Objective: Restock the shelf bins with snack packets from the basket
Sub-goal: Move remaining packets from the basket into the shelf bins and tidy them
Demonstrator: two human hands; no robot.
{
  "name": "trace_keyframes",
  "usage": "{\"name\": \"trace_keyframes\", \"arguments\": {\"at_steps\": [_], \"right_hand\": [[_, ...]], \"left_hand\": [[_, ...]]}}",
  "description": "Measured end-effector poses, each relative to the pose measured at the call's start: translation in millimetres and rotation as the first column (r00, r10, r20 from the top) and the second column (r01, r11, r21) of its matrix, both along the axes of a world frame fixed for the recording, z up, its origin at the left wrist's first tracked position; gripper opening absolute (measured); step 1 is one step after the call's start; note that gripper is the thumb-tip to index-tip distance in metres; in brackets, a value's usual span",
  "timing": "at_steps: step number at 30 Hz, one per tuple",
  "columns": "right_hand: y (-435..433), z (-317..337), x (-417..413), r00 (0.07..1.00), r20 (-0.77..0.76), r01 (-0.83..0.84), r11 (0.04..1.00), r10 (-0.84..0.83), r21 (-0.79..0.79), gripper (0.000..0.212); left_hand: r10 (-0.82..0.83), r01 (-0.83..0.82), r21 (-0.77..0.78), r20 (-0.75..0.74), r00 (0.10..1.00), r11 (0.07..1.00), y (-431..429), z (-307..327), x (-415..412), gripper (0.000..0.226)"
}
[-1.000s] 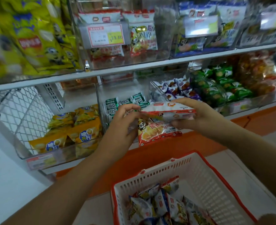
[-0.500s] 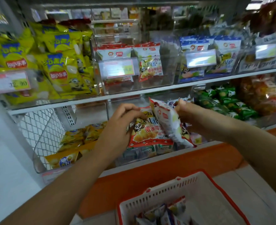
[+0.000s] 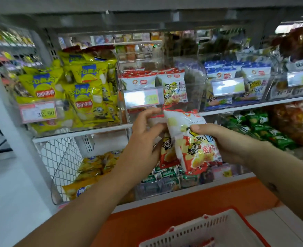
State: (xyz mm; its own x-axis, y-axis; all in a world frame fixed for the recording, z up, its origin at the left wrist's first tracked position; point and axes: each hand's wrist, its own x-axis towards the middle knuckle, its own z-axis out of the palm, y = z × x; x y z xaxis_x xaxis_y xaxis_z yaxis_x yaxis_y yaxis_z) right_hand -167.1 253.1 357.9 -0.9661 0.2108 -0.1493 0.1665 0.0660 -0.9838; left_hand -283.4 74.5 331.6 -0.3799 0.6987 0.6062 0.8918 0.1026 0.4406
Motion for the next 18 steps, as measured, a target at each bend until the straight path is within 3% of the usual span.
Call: {"name": "trace_keyframes", "arguments": {"at_steps": [2, 4, 6, 9, 13, 14, 16, 18], "right_hand": [[-1, 6, 0, 0.999, -0.01, 0.042, 0.997, -0.043, -0.063, 0.107], [-2, 16, -7, 0.999, -0.048, -0.015, 0.976, 0.004, -0.218, 0.064], [0, 26, -23, 0.997, 0.005, 0.08, 0.992, -0.08, -0.096, 0.042], [-3, 46, -32, 0.988, -0.058, 0.144, 0.99, -0.144, -0.007, 0.044], [0, 87, -51, 0.978, -0.149, 0.153, 0.987, -0.145, 0.039, 0.037], [4, 93, -52, 0.967, -0.177, 0.195, 0.979, -0.181, 0.066, 0.039], [5, 113, -61, 0.946, -0.283, 0.156, 0.987, -0.159, -0.035, 0.036], [12, 126, -65, 0.915, -0.387, 0.126, 0.992, -0.118, -0.004, 0.036]], "left_hand": [[-0.012, 0.01, 0.019, 0.123, 0.992, 1.0, 0, 11, 2, 0.047], [-0.035, 0.017, 0.072, 0.264, 0.964, 0.997, 0, 24, 4, 0.053], [-0.079, 0.028, 0.151, 0.349, 0.934, 0.988, -1, 38, 7, 0.049], [-0.036, -0.014, 0.182, 0.267, 0.963, 0.983, 2, 60, 10, 0.043], [0.097, -0.122, 0.16, 0.158, 0.983, 0.979, 17, 105, -20, 0.067], [0.114, -0.138, 0.149, 0.16, 0.981, 0.979, 21, 119, -31, 0.07], [0.116, -0.144, 0.123, 0.209, 0.971, 0.982, 29, 147, -48, 0.074], [0.118, -0.143, 0.096, 0.233, 0.965, 0.985, 39, 170, -64, 0.073]]}}
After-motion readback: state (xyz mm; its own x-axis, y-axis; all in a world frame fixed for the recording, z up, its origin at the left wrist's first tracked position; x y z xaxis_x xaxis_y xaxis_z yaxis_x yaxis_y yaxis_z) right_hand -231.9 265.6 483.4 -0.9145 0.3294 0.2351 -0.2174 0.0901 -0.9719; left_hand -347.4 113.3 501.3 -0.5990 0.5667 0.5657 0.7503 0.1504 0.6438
